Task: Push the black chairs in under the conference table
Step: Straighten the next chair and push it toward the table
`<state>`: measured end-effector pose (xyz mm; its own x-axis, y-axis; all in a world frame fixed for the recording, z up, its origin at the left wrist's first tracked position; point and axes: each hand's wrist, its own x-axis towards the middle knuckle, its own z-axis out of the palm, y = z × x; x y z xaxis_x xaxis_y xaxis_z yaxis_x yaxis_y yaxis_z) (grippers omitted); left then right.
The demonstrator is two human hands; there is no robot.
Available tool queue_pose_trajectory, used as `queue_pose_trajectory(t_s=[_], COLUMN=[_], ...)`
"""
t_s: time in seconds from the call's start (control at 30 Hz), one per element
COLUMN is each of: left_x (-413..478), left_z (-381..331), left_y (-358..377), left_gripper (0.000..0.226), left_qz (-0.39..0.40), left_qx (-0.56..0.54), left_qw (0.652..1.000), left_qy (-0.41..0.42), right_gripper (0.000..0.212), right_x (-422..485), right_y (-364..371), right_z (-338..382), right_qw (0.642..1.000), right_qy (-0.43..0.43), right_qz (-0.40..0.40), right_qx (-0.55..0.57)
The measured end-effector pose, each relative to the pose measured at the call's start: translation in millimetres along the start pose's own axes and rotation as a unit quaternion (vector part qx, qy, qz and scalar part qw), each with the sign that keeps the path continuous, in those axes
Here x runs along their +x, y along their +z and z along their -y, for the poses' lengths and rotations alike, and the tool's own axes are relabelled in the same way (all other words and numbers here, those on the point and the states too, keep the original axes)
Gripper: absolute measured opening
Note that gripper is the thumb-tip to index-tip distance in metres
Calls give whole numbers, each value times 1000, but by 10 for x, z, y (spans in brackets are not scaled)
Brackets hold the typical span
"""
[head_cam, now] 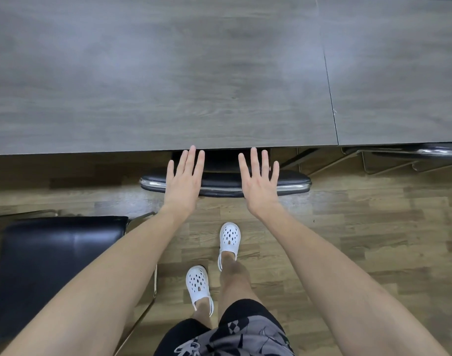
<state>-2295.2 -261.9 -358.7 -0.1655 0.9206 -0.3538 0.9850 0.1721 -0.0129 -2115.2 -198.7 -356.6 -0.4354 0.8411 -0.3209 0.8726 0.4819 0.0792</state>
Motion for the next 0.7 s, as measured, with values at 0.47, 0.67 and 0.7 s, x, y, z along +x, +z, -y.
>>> queue_pose_trajectory(t_s=[0.47,0.67,0.7], left_x=[478,627,639], left_z=[-12,-31,-36], left_y=[-69,-116,-116], left_gripper=[122,119,119], left_qz=[0,10,12], left_qx=[33,25,25], left_qw=[999,999,999], left_qy=[-17,-26,-28], right_gripper=[109,105,105], right_x=[468,614,623], right_y=[-166,-213,-213], right_z=[-204,-271,-281], right_qw=[1000,999,999], right_qy=[-10,-19,-21], right_qz=[3,7,7], right_qx=[-28,-32,-32])
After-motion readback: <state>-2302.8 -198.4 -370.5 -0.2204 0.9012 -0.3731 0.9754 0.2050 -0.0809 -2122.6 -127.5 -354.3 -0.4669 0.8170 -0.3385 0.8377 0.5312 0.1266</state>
